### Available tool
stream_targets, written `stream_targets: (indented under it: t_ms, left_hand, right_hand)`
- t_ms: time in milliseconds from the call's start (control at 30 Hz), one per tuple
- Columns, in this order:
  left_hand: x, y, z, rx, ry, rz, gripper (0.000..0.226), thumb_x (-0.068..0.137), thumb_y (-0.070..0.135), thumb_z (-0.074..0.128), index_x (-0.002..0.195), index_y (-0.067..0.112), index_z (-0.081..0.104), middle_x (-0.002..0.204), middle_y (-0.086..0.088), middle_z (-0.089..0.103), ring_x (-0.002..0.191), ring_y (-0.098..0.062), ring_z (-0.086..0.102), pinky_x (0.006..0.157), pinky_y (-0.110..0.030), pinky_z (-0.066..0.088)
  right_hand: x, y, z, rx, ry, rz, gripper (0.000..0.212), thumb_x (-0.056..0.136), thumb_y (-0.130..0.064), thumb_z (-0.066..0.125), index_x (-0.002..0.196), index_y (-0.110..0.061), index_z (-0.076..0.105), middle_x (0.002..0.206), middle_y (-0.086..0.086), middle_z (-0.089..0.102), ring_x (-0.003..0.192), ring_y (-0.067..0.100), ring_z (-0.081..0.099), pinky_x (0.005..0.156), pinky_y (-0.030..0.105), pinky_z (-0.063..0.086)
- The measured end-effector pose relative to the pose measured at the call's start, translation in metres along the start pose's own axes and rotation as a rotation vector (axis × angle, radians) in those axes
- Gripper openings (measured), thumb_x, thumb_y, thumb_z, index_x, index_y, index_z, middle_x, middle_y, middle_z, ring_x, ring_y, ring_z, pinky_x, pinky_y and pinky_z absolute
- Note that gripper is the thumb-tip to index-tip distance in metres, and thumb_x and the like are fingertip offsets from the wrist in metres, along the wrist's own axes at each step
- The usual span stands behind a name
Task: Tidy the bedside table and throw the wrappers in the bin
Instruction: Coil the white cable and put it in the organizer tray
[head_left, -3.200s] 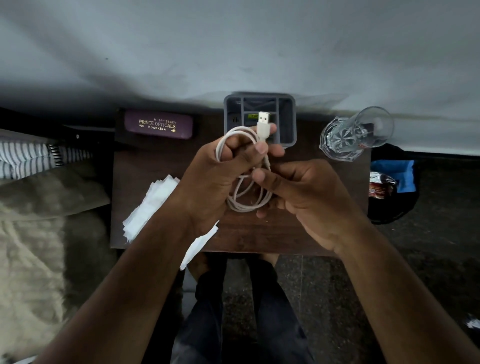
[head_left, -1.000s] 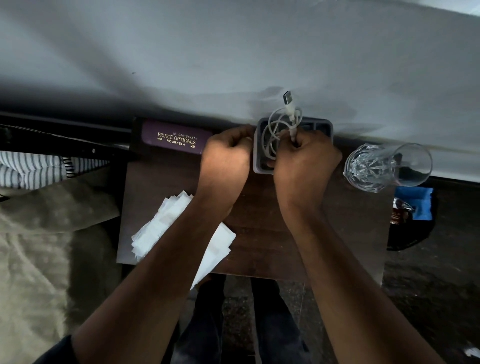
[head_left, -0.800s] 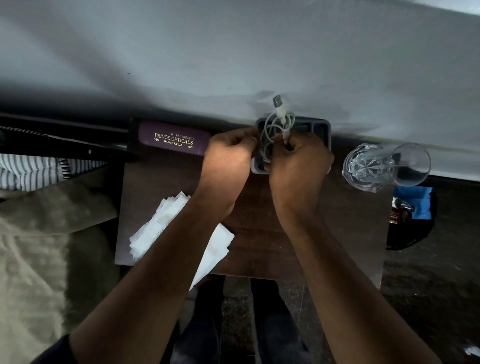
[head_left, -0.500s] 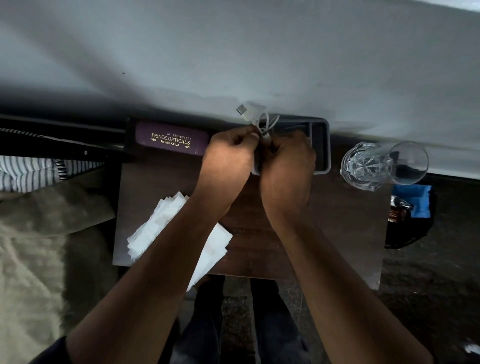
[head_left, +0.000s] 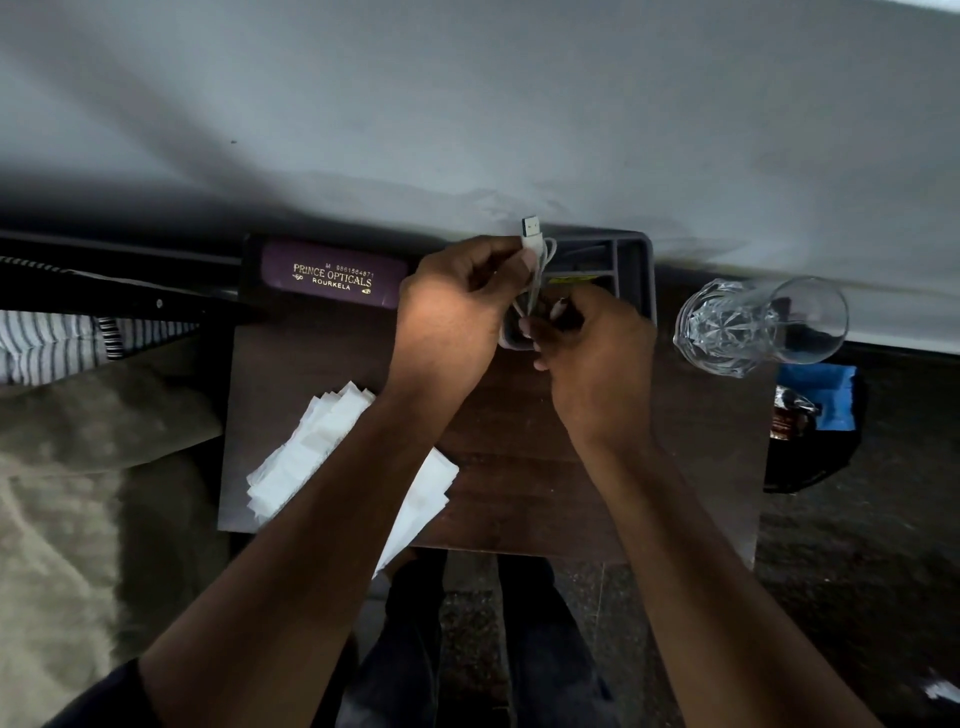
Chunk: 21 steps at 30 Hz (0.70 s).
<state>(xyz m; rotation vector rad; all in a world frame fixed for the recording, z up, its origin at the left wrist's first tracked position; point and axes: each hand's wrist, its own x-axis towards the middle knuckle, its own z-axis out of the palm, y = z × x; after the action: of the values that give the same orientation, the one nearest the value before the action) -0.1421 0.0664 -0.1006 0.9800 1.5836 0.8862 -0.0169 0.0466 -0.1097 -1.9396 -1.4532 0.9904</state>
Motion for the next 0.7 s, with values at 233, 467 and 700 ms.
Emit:
stream_targets:
  t_ms: [233,467,700]
  left_hand:
    - [0.004,-0.004,0.006,0.242,0.102,0.147,0.016,0.085,0.026,0.078,0.096,0.015,0.082,0.089,0.005,0.079,0.080,0.000,0.073,0.067,-0.008,0.048]
    - [-0.001,-0.007,0.002,0.381,0.098,0.089,0.012,0.079,0.032,0.082,0.079,0.020,0.082,0.072,0.008,0.076,0.066,-0.004,0.070,0.063,-0.031,0.056]
    - [-0.002,-0.005,-0.001,0.311,0.115,0.011,0.018,0.075,0.022,0.085,0.092,0.019,0.080,0.082,0.010,0.077,0.074,0.002,0.071,0.065,-0.010,0.052]
  right_hand:
    - [-0.002,-0.004,-0.008,-0.081,0.018,-0.138,0.011,0.092,-0.014,0.071,0.088,-0.007,0.078,0.079,0.006,0.074,0.071,0.013,0.068,0.065,0.021,0.052]
    - [-0.001,0.010,0.006,-0.117,-0.012,-0.096,0.009,0.086,-0.015,0.078,0.093,-0.010,0.080,0.087,0.007,0.074,0.080,0.023,0.070,0.069,0.029,0.050]
    - [-0.002,0.010,0.006,-0.104,-0.050,-0.080,0.011,0.086,-0.018,0.078,0.096,-0.014,0.082,0.090,0.004,0.077,0.083,0.018,0.072,0.075,0.036,0.059]
